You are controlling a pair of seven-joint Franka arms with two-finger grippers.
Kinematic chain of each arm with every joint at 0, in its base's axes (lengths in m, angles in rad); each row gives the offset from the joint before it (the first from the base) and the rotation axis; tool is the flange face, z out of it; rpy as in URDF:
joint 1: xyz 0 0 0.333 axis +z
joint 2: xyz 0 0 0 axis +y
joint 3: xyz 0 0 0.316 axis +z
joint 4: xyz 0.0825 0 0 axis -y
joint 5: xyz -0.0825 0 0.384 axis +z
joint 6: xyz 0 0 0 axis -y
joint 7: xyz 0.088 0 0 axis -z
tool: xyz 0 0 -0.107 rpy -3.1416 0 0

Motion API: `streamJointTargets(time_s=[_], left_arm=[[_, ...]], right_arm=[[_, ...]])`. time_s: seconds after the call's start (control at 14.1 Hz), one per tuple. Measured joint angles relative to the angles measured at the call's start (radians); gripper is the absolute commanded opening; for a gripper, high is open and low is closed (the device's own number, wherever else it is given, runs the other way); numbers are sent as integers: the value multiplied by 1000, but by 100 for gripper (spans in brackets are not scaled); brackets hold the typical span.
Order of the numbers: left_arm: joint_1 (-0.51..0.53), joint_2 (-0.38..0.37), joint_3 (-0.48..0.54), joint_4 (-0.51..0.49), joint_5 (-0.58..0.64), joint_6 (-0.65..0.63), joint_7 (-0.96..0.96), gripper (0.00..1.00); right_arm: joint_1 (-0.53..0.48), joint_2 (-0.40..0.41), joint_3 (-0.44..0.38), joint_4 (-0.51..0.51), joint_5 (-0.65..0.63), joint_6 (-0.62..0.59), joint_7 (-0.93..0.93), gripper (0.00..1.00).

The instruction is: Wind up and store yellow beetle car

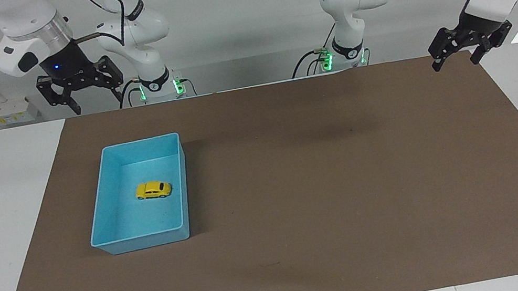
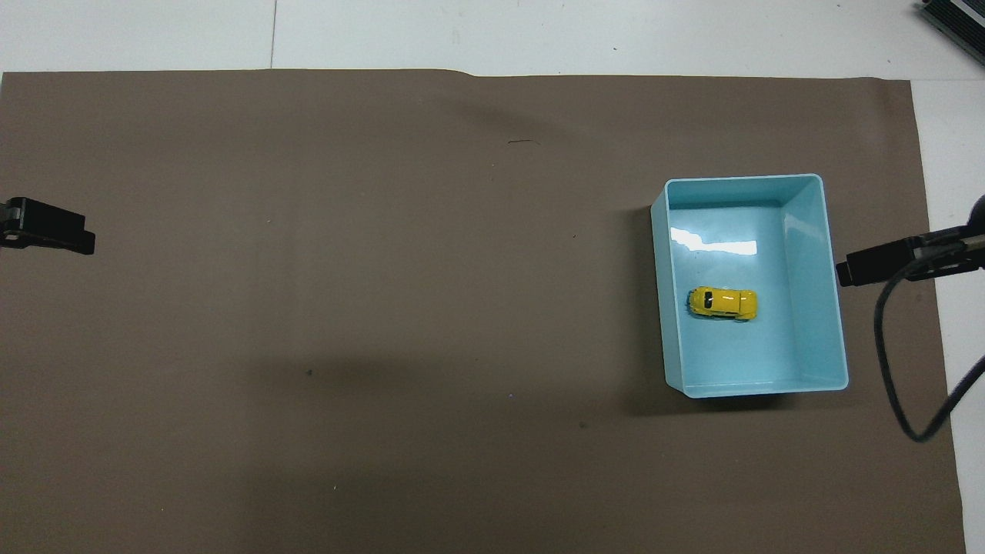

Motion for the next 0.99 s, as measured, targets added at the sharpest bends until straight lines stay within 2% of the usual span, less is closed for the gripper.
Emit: streamJointTargets(time_s=[0.99], left_arm=[[0,0,0,0,0,0,0,100]], right_arm=[[-11,-33,-44,2,-2,-31,20,100]])
